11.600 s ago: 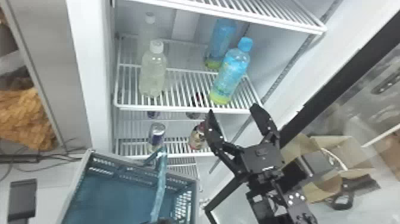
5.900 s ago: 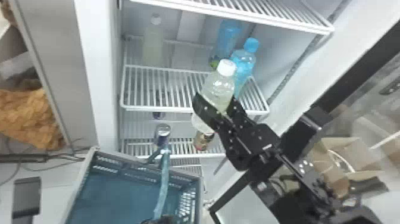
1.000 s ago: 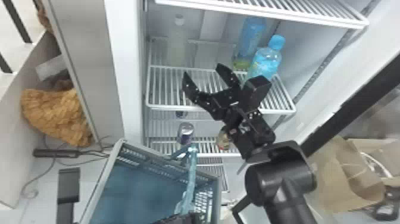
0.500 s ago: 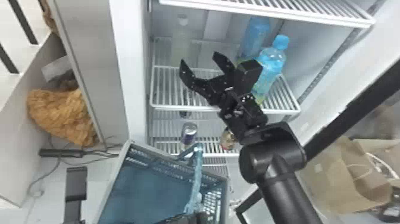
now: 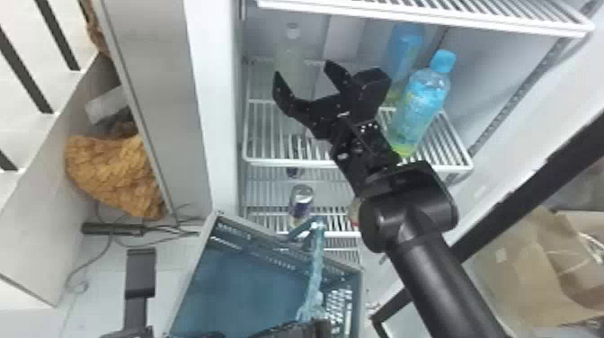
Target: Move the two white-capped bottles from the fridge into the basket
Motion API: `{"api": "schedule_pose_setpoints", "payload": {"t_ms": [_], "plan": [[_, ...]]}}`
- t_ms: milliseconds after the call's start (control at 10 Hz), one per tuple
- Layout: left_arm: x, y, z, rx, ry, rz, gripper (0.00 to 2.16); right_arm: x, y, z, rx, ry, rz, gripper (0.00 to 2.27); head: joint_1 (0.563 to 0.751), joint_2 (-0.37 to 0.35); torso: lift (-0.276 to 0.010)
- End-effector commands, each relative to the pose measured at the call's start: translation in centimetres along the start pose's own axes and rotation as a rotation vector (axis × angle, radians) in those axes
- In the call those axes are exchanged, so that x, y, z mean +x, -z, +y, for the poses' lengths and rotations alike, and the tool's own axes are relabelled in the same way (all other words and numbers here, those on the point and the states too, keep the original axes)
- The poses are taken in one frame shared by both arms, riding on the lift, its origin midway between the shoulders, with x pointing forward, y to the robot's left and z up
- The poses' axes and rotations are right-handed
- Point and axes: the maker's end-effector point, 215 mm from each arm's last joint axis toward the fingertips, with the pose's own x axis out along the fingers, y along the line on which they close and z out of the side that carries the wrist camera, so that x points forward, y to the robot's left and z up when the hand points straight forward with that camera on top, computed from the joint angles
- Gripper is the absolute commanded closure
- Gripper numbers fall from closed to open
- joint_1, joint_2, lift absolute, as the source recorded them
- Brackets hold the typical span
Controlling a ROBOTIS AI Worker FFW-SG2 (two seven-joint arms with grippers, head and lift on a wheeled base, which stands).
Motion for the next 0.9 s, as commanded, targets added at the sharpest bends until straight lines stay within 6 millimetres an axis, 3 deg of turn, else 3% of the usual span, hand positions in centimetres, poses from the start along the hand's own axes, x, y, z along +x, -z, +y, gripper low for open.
{"api": "schedule_pose_setpoints", "payload": {"t_ms": [0, 300, 800], "plan": [[0.1, -0.1, 0.0, 0.002, 0.003, 0.0, 1.19, 1.0, 0.0, 0.4, 0.01, 0.003, -0.001, 0.09, 0.695, -0.153, 0.0], [0.3, -0.2, -0.2, 0.006, 0.008, 0.005, 1.19, 2.6, -0.3, 0.3, -0.007, 0.014, 0.002, 0.09, 0.695, -0.139, 0.0], [0.7, -0.3, -0.2, 0.012, 0.015, 0.014, 1.19, 4.6, 1.5, 0.4, 0.005, 0.012, 0.053, 0.09, 0.695, -0.125, 0.0]]}}
